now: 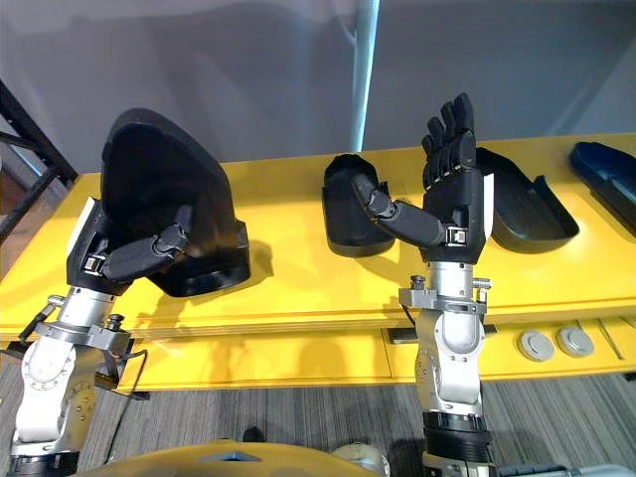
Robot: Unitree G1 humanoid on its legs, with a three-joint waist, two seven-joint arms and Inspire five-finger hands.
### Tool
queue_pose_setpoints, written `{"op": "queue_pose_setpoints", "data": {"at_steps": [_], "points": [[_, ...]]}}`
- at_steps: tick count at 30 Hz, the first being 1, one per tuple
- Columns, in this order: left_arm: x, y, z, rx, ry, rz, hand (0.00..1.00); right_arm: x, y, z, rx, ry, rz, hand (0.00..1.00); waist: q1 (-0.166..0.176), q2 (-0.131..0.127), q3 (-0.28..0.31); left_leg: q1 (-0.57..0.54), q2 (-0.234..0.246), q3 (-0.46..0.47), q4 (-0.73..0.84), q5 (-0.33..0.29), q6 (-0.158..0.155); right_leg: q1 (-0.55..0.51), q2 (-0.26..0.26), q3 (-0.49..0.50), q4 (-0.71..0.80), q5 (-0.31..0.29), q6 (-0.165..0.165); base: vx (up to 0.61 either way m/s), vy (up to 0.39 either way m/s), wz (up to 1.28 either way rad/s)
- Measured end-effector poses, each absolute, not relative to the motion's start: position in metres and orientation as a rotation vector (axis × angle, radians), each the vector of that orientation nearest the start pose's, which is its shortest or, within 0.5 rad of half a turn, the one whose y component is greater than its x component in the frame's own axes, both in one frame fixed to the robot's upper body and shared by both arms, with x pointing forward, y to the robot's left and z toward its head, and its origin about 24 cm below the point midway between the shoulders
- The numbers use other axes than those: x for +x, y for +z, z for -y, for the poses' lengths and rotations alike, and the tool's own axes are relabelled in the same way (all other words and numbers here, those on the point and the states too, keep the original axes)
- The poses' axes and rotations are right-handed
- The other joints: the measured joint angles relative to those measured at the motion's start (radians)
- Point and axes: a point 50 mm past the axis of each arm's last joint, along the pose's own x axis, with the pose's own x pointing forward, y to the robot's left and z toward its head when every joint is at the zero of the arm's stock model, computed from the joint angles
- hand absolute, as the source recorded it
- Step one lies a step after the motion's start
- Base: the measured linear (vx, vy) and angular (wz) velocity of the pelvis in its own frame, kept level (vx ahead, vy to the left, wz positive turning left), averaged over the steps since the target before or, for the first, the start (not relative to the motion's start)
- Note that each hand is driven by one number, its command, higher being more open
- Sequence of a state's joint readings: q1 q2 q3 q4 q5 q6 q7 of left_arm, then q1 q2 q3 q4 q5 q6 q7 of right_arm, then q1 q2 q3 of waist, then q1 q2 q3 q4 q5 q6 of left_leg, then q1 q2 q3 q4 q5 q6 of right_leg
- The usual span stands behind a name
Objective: Walk over and take three plastic housings, then place them on the shelf
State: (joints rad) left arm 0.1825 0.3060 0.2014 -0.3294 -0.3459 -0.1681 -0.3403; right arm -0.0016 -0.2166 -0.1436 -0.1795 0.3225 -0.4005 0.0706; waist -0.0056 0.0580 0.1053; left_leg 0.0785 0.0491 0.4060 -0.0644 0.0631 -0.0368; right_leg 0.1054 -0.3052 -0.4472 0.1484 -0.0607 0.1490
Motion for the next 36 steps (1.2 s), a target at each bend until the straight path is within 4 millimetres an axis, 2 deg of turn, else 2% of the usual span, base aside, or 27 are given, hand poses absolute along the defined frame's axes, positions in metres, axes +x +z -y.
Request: {"op": "queue_pose_setpoints", "data": {"at_steps": [6, 8, 12, 18, 20, 24, 25, 30, 36], "points": [[0.235, 0.111, -0.237, 0.103, -0.213, 0.226, 0.00, 0.233, 0.123, 0.206, 0.052, 0.012, 0.560, 1.00, -0.009, 0.006, 0.003, -0.004, -0.006, 0.020, -0.024, 0.023, -0.001, -0.011, 0.006, 0.012, -0.032, 0.033, 0.004, -0.01, 0.056, -0.08], [0.248, 0.101, -0.246, 0.022, -0.181, 0.174, 0.00, 0.234, 0.122, 0.202, 0.042, 0.055, 0.554, 1.00, -0.023, 0.009, 0.005, -0.009, -0.002, 0.020, -0.024, 0.033, 0.008, -0.013, 0.013, 0.012, -0.038, 0.041, 0.008, 0.04, -0.005, 0.01], [0.272, 0.096, -0.253, -0.108, -0.148, 0.157, 0.00, 0.234, 0.124, 0.202, 0.013, 0.090, 0.552, 1.00, -0.030, 0.010, 0.004, -0.019, 0.003, 0.025, -0.024, 0.041, 0.006, -0.020, 0.020, 0.017, -0.051, 0.050, 0.005, 0.05, 0.002, -0.02], [0.295, 0.081, -0.263, -0.306, -0.102, 0.087, 0.00, 0.241, 0.128, 0.189, 0.023, 0.191, 0.561, 1.00, -0.058, 0.015, 0.007, -0.021, 0.011, 0.051, -0.024, 0.042, 0.004, -0.039, 0.029, 0.048, -0.060, 0.060, 0.001, 0.02, 0.014, -0.14], [0.303, 0.077, -0.265, -0.330, -0.087, 0.053, 0.00, 0.242, 0.129, 0.187, 0.011, 0.222, 0.559, 1.00, -0.059, 0.021, 0.009, -0.021, 0.012, 0.065, -0.024, 0.041, 0.004, -0.053, 0.029, 0.070, -0.053, 0.061, 0.001, -0.01, 0.029, -0.17], [0.314, 0.067, -0.271, -0.347, -0.052, -0.064, 0.00, 0.246, 0.131, 0.178, 0.010, 0.309, 0.536, 1.00, -0.085, 0.039, 0.021, -0.027, 0.012, 0.087, -0.024, 0.038, -0.002, -0.084, 0.026, 0.097, -0.033, 0.060, 0.000, -0.01, 0.027, -0.15], [0.316, 0.066, -0.271, -0.347, -0.054, -0.084, 1.00, 0.247, 0.132, 0.178, 0.013, 0.318, 0.540, 1.00, -0.087, 0.043, 0.023, -0.032, 0.012, 0.089, -0.024, 0.038, -0.002, -0.093, 0.025, 0.099, -0.027, 0.060, 0.000, -0.02, 0.025, -0.16], [0.323, 0.052, -0.260, -0.308, -0.090, -0.266, 1.00, 0.251, 0.142, 0.169, 0.035, 0.361, 0.560, 1.00, -0.110, 0.057, 0.041, -0.056, 0.012, 0.101, -0.023, 0.044, 0.002, -0.139, 0.013, 0.116, 0.004, 0.056, -0.003, 0.01, 0.011, -0.05], [0.335, 0.071, -0.258, -0.208, -0.113, -0.287, 1.00, 0.244, 0.159, 0.158, 0.024, 0.421, 0.621, 1.00, -0.105, 0.067, 0.066, -0.058, 0.010, 0.099, -0.024, 0.045, -0.004, -0.152, 0.006, 0.120, 0.033, 0.043, -0.004, 0.00, -0.002, 0.01]]}}
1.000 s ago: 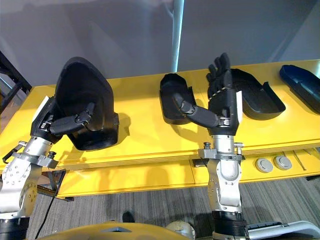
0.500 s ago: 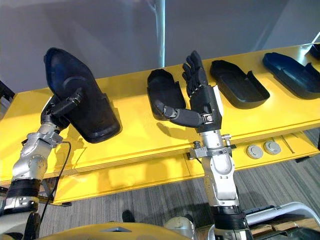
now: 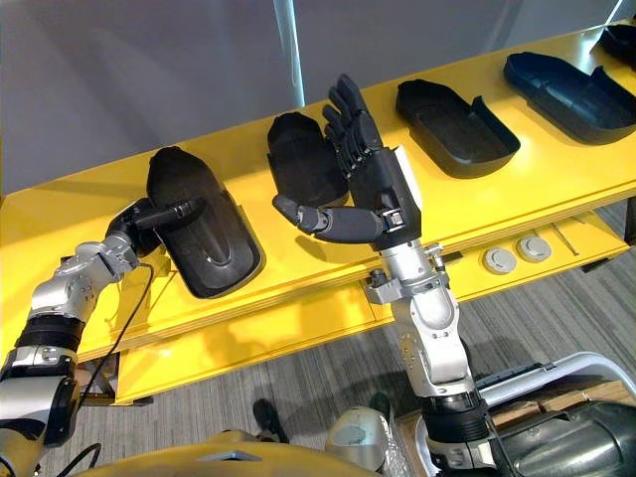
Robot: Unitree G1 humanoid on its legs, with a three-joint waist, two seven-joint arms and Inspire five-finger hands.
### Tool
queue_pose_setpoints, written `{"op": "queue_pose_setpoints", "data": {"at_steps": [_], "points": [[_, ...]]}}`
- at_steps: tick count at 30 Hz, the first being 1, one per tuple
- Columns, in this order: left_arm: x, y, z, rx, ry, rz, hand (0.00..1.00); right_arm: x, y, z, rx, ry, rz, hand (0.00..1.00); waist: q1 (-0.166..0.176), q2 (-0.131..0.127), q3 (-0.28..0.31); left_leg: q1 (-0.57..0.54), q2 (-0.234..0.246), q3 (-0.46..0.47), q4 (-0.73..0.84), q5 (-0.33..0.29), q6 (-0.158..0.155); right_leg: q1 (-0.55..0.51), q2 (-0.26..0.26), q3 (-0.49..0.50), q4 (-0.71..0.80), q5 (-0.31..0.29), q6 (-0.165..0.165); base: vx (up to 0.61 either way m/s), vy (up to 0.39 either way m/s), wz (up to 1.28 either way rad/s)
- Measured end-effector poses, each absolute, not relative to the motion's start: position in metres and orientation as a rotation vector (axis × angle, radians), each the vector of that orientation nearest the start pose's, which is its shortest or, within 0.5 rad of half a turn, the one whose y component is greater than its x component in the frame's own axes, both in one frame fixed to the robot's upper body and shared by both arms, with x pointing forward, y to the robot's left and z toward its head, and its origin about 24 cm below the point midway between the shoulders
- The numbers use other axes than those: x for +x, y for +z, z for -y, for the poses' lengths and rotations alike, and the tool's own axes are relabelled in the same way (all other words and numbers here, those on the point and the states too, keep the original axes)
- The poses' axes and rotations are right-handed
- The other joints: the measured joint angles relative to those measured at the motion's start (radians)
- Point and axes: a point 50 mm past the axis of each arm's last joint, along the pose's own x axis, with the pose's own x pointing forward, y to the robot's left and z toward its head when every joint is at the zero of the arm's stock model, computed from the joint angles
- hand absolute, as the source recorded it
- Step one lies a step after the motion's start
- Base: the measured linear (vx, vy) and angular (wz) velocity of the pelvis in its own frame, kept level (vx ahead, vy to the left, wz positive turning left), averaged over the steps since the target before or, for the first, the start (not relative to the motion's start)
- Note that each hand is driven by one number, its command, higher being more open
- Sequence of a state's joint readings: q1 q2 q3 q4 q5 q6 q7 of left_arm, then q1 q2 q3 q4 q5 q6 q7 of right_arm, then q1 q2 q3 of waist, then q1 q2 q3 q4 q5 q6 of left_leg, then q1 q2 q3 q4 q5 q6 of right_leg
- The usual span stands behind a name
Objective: Walk over and take three plastic housings, then place them on the shelf
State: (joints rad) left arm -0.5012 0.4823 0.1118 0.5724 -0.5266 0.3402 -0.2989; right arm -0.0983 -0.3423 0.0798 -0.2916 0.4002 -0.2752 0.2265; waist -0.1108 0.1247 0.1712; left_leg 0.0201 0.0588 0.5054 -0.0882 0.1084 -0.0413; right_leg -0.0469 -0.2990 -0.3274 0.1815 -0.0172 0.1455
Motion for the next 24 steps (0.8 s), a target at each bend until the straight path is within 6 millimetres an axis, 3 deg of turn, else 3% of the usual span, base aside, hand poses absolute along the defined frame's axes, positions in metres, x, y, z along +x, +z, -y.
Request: {"op": "queue_pose_setpoints", "data": {"at_steps": [5, 15, 19, 24], "points": [[0.344, 0.085, -0.262, -0.087, -0.053, -0.309, 1.00, 0.242, 0.160, 0.150, 0.037, 0.445, 0.611, 1.00, -0.002, 0.003, 0.020, -0.001, 0.002, 0.009, 0.000, -0.003, -0.002, -0.002, -0.002, 0.000, 0.010, -0.004, 0.001, 0.00, 0.000, 0.00], [0.350, 0.111, -0.309, 0.156, 0.357, -0.328, 1.00, 0.242, 0.154, 0.133, 0.107, 0.454, 0.570, 1.00, -0.020, -0.007, 0.035, -0.003, 0.006, 0.012, 0.004, 0.004, 0.008, -0.008, 0.004, 0.001, 0.009, -0.006, -0.002, 0.04, -0.006, 0.01], [0.360, 0.142, -0.313, 0.140, 0.535, -0.234, 1.00, 0.240, 0.151, 0.121, 0.147, 0.488, 0.561, 1.00, -0.031, -0.015, 0.057, -0.002, 0.006, 0.016, 0.004, 0.004, 0.008, -0.008, 0.006, 0.005, 0.009, -0.006, -0.002, 0.02, -0.001, -0.02], [0.368, 0.172, -0.309, 0.140, 0.616, -0.096, 1.00, 0.239, 0.150, 0.118, 0.151, 0.504, 0.560, 1.00, -0.039, -0.031, 0.070, 0.005, 0.007, 0.026, 0.004, 0.004, 0.007, -0.009, 0.010, 0.016, 0.008, -0.006, -0.002, 0.02, -0.001, -0.07]]}}
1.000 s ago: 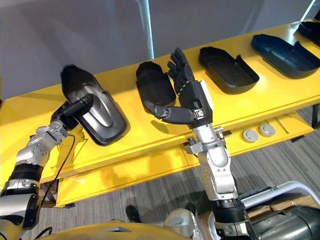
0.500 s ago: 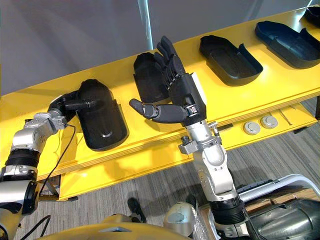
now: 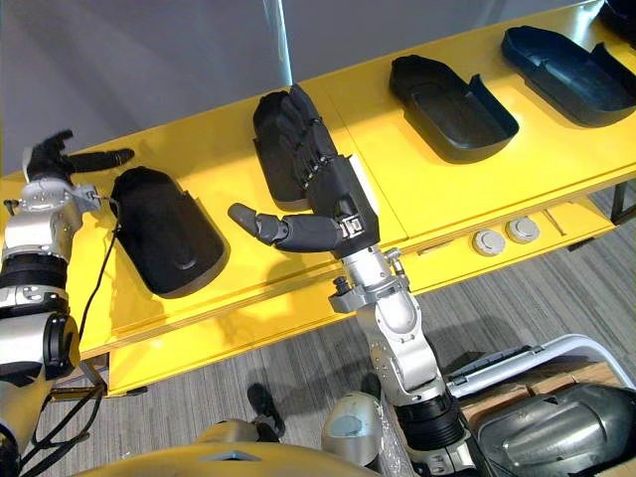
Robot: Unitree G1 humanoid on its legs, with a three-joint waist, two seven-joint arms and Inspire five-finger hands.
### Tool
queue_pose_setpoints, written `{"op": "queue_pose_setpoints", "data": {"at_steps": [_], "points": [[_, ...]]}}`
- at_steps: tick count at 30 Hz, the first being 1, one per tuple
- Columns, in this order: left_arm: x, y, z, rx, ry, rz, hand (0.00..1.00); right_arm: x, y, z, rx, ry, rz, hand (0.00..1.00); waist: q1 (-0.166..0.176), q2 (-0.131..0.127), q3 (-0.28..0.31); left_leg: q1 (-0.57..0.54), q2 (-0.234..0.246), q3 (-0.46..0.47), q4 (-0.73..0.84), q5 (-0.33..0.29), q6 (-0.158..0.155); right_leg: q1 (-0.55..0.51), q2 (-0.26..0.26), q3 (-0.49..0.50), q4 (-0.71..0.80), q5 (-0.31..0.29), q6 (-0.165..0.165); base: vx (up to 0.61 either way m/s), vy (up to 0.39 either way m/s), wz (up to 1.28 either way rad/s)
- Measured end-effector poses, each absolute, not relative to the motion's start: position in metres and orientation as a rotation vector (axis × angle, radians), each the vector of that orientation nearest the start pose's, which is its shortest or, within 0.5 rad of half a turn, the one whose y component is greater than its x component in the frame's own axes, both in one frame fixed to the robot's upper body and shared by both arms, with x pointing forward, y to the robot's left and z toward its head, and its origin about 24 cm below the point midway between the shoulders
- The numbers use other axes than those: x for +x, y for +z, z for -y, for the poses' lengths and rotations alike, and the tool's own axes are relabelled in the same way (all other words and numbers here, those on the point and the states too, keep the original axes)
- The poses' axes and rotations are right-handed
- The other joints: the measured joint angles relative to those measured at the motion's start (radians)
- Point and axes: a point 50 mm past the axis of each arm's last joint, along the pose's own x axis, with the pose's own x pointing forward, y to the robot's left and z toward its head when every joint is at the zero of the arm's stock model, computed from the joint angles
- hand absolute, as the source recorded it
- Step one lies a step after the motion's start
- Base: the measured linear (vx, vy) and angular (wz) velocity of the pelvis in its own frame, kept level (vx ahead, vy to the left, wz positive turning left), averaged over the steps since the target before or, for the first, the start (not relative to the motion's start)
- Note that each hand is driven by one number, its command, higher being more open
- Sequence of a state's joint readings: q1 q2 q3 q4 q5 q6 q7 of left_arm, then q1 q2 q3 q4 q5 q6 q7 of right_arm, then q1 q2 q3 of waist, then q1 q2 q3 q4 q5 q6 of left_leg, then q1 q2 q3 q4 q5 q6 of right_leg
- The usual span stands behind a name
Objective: Walk over and take three plastic housings, then place them on the shelf
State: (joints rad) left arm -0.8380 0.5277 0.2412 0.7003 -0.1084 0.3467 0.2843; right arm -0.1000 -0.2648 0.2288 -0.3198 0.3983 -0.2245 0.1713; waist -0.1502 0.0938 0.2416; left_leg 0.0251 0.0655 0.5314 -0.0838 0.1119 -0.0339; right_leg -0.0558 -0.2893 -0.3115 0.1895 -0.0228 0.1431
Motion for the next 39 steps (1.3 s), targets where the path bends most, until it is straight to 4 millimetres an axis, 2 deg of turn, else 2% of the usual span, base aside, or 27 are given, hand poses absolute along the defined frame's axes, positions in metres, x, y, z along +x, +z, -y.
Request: {"op": "queue_pose_setpoints", "data": {"at_steps": [4, 6, 7, 8, 11, 14, 15, 17, 18, 20, 23, 25, 29, 32, 39], "points": [[0.373, 0.183, -0.297, 0.043, 0.613, 0.045, 1.00, 0.237, 0.152, 0.116, 0.110, 0.526, 0.597, 1.00, -0.015, -0.005, 0.003, 0.000, 0.000, -0.001, 0.000, 0.000, 0.000, 0.000, 0.003, 0.000, -0.001, 0.000, 0.000, 0.00, 0.000, 0.00], [0.376, 0.198, -0.277, -0.020, 0.563, 0.173, 1.00, 0.234, 0.155, 0.116, 0.094, 0.555, 0.638, 1.00, -0.015, -0.011, 0.009, 0.000, 0.001, -0.006, 0.000, 0.001, 0.001, 0.002, 0.004, -0.001, -0.001, 0.000, 0.000, 0.00, 0.000, 0.00], [0.376, 0.200, -0.275, -0.024, 0.557, 0.192, 1.00, 0.234, 0.155, 0.116, 0.093, 0.557, 0.643, 1.00, -0.014, -0.011, 0.011, 0.000, 0.001, -0.007, 0.000, 0.001, 0.001, 0.002, 0.004, -0.001, -0.001, 0.000, 0.000, 0.01, 0.000, 0.05], [0.374, 0.212, -0.265, -0.034, 0.541, 0.276, 1.00, 0.232, 0.157, 0.116, 0.069, 0.569, 0.667, 1.00, -0.014, -0.014, 0.016, 0.000, 0.001, -0.015, 0.000, 0.002, 0.003, 0.004, 0.004, -0.006, -0.001, 0.000, 0.000, 0.00, 0.001, 0.07], [0.357, 0.235, -0.254, -0.058, 0.503, 0.483, 1.00, 0.231, 0.162, 0.113, -0.030, 0.607, 0.713, 1.00, -0.013, -0.013, 0.020, 0.001, 0.000, -0.031, 0.000, 0.004, 0.006, 0.013, 0.005, -0.016, -0.003, 0.000, 0.000, 0.02, 0.000, 0.08], [0.328, 0.244, -0.250, -0.061, 0.475, 0.655, 1.00, 0.233, 0.166, 0.116, -0.131, 0.627, 0.735, 1.00, 0.003, -0.012, 0.021, 0.014, 0.003, -0.058, 0.000, 0.005, 0.007, 0.053, 0.009, -0.048, -0.022, 0.000, 0.000, 0.05, -0.009, 0.20], [0.321, 0.243, -0.251, -0.062, 0.475, 0.679, 1.00, 0.233, 0.167, 0.117, -0.150, 0.628, 0.737, 1.00, 0.011, -0.012, 0.021, 0.018, 0.005, -0.061, 0.000, 0.005, 0.007, 0.061, 0.011, -0.053, -0.025, 0.000, -0.001, 0.04, -0.010, 0.27], [0.290, 0.231, -0.260, -0.096, 0.516, 0.746, 1.00, 0.233, 0.167, 0.122, -0.196, 0.642, 0.735, 1.00, 0.035, -0.010, 0.019, 0.022, 0.005, -0.089, 0.000, 0.007, 0.004, 0.094, 0.015, -0.086, -0.047, 0.000, 0.000, 0.03, -0.007, 0.30], [0.282, 0.227, -0.262, -0.109, 0.532, 0.754, 1.00, 0.233, 0.167, 0.122, -0.202, 0.643, 0.735, 1.00, 0.042, -0.009, 0.019, 0.022, 0.005, -0.095, 0.000, 0.007, 0.004, 0.102, 0.015, -0.097, -0.053, 0.000, 0.000, 0.02, -0.003, 0.35], [0.253, 0.200, -0.268, -0.141, 0.593, 0.732, 1.00, 0.233, 0.167, 0.126, -0.238, 0.656, 0.729, 1.00, 0.070, -0.009, 0.019, 0.032, 0.004, -0.125, 0.000, 0.009, 0.004, 0.143, 0.019, -0.129, -0.074, 0.001, 0.002, 0.03, -0.002, 0.36], [0.224, 0.168, -0.269, -0.135, 0.638, 0.644, 1.00, 0.232, 0.165, 0.126, -0.263, 0.696, 0.719, 1.00, 0.116, -0.015, 0.016, 0.041, 0.000, -0.159, 0.000, 0.011, 0.002, 0.189, 0.022, -0.172, -0.100, 0.004, 0.006, 0.02, -0.002, 0.34], [0.213, 0.158, -0.270, -0.085, 0.641, 0.609, 1.00, 0.231, 0.163, 0.125, -0.270, 0.721, 0.708, 1.00, 0.136, -0.023, 0.011, 0.041, -0.002, -0.174, 0.000, 0.013, 0.002, 0.205, 0.024, -0.188, -0.109, 0.006, 0.008, 0.01, 0.002, 0.29], [0.196, 0.151, -0.271, -0.025, 0.598, 0.578, 1.00, 0.229, 0.154, 0.118, -0.320, 0.793, 0.668, 1.00, 0.173, -0.061, -0.011, 0.054, -0.006, -0.199, -0.001, 0.014, 0.001, 0.243, 0.026, -0.221, -0.129, 0.008, 0.010, 0.01, 0.007, 0.20], [0.188, 0.150, -0.271, 0.012, 0.557, 0.566, 1.00, 0.226, 0.147, 0.113, -0.322, 0.845, 0.629, 1.00, 0.179, -0.082, -0.031, 0.053, -0.008, -0.212, -0.004, 0.014, 0.001, 0.254, 0.029, -0.236, -0.139, 0.009, 0.012, 0.01, 0.008, 0.12], [0.176, 0.143, -0.273, 0.043, 0.495, 0.539, 1.00, 0.233, 0.118, 0.112, -0.396, 0.862, 0.459, 1.00, 0.206, -0.080, -0.046, 0.052, -0.011, -0.238, -0.005, 0.019, -0.002, 0.272, 0.031, -0.267, -0.141, 0.006, 0.006, -0.01, 0.010, 0.11]]}}
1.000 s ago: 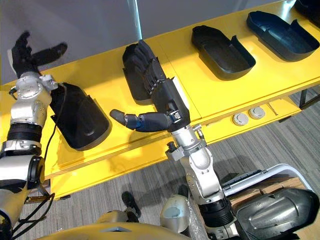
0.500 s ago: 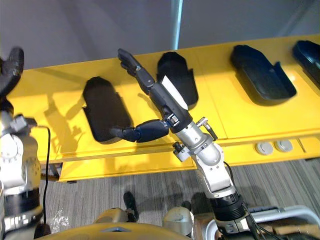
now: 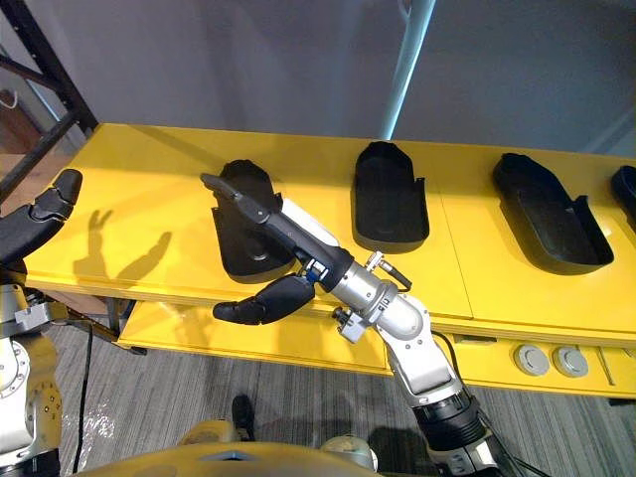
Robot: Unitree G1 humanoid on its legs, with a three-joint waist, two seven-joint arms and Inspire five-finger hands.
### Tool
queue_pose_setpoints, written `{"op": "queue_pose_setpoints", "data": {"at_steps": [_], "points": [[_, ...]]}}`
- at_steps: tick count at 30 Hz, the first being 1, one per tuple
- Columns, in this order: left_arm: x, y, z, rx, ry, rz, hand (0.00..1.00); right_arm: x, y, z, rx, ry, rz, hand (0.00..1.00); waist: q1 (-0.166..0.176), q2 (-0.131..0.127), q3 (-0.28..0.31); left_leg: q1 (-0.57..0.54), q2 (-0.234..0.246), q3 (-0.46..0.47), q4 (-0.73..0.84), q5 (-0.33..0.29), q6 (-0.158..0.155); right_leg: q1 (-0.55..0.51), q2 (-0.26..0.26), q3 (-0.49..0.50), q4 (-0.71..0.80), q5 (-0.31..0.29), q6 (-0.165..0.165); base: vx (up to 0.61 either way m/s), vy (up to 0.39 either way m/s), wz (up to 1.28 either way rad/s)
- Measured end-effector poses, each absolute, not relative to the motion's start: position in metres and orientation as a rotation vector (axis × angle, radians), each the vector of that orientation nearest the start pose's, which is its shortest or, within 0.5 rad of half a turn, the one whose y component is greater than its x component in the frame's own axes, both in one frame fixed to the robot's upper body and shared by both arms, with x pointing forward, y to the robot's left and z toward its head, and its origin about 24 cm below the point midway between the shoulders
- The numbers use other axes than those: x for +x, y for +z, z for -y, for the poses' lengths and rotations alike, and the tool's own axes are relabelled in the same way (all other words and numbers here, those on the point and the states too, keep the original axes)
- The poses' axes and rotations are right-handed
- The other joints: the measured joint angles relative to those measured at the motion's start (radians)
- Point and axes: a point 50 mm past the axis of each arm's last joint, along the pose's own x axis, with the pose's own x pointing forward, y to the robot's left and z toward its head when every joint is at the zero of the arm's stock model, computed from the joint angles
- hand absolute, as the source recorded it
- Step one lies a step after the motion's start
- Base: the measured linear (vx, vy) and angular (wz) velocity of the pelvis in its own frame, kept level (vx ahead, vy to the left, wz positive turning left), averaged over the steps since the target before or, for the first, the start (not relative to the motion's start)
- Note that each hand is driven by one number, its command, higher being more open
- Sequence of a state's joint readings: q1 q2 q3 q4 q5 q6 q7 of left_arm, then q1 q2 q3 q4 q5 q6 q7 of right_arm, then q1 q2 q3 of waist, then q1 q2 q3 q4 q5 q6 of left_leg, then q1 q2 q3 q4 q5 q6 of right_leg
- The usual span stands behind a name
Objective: Walk over and take three plastic housings, then place them on the shelf
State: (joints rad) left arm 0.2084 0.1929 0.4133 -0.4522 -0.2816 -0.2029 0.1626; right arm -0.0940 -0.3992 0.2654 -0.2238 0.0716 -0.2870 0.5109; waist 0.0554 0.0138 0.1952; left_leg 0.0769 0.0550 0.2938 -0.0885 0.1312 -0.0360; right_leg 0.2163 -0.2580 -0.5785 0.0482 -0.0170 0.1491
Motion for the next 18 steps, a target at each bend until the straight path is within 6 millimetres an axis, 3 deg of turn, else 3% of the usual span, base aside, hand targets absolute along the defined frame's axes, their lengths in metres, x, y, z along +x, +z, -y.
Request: {"op": "queue_pose_setpoints", "data": {"at_steps": [11, 15, 18], "points": [[0.163, 0.136, -0.273, 0.016, 0.489, 0.513, 1.00, 0.234, 0.089, 0.105, -0.547, 0.915, 0.309, 1.00, 0.047, -0.022, -0.014, -0.037, 0.002, -0.024, 0.001, 0.016, 0.005, -0.020, 0.005, -0.024, -0.001, 0.006, 0.003, 0.01, 0.005, 0.08], [0.161, 0.133, -0.273, -0.025, 0.501, 0.509, 1.00, 0.241, 0.074, 0.110, -0.620, 0.851, 0.242, 1.00, 0.055, -0.022, -0.014, -0.040, 0.002, -0.028, 0.000, 0.013, 0.000, -0.021, 0.005, -0.026, 0.001, 0.002, -0.003, 0.00, 0.000, 0.00], [0.161, 0.133, -0.273, -0.026, 0.500, 0.508, 1.00, 0.246, 0.074, 0.111, -0.649, 0.803, 0.249, 1.00, 0.054, -0.023, -0.014, -0.046, 0.002, -0.030, 0.000, 0.016, 0.000, -0.025, 0.006, -0.027, 0.001, 0.002, -0.003, 0.00, 0.005, 0.01]]}}
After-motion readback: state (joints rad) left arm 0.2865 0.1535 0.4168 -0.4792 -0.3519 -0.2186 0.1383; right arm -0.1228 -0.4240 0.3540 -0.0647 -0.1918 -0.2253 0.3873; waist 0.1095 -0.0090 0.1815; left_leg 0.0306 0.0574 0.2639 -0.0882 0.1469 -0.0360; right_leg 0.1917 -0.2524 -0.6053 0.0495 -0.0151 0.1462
